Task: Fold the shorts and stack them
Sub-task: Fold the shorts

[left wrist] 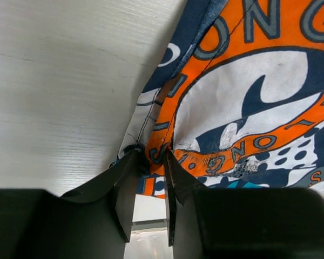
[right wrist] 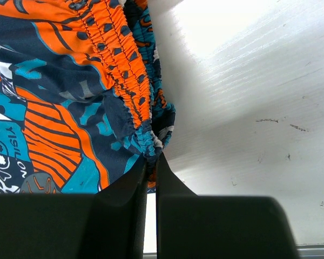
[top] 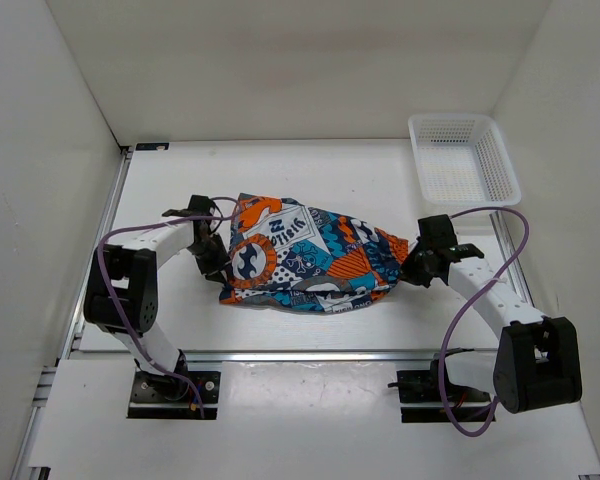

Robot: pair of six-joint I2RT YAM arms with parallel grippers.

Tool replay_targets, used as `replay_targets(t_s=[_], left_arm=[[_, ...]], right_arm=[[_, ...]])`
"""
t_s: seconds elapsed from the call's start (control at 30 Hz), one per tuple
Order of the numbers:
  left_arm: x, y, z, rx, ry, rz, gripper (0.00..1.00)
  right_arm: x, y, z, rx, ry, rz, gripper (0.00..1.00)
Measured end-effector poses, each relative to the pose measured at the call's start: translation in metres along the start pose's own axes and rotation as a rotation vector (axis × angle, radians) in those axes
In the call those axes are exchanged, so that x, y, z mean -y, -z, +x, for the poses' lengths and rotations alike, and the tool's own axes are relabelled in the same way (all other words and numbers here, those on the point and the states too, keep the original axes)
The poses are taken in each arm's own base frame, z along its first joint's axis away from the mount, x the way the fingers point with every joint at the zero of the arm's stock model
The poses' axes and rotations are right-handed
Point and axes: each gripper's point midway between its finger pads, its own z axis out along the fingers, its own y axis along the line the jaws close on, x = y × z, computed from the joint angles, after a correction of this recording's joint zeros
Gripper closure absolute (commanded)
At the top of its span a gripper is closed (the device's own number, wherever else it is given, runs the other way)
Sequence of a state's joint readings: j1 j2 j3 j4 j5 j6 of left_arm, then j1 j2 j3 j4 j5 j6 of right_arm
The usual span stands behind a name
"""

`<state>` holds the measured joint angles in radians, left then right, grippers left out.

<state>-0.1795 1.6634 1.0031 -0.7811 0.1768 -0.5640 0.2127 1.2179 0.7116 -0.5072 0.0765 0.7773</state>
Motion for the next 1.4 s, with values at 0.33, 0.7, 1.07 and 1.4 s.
replay_targets(t_s=[0.33, 0.7, 1.07, 1.4], left_arm=[[0.005, 0.004, -0.002, -0.002, -0.028, 0.022, 0.9], [0.061, 0.13, -0.059, 0.298, -0.091, 0.167, 0.9], [0.004, 0.091, 0.043, 0.131, -0.016, 0.138, 0.88], [0.0, 0.071, 0.066, 0.009, 0.007, 0.092, 0.18]], right_arm=[[0.0, 0.003, -0.001, -0.005, 0.001, 0.005, 1.0], [-0.063, 0.044, -0.075, 0.144, 0.035, -0.089, 1.0], [-0.021, 0.035, -0.037, 0.093, 0.049, -0.018, 1.0], [0.017, 0.014, -0.006, 0.007, 0.078, 0.099, 0.1]])
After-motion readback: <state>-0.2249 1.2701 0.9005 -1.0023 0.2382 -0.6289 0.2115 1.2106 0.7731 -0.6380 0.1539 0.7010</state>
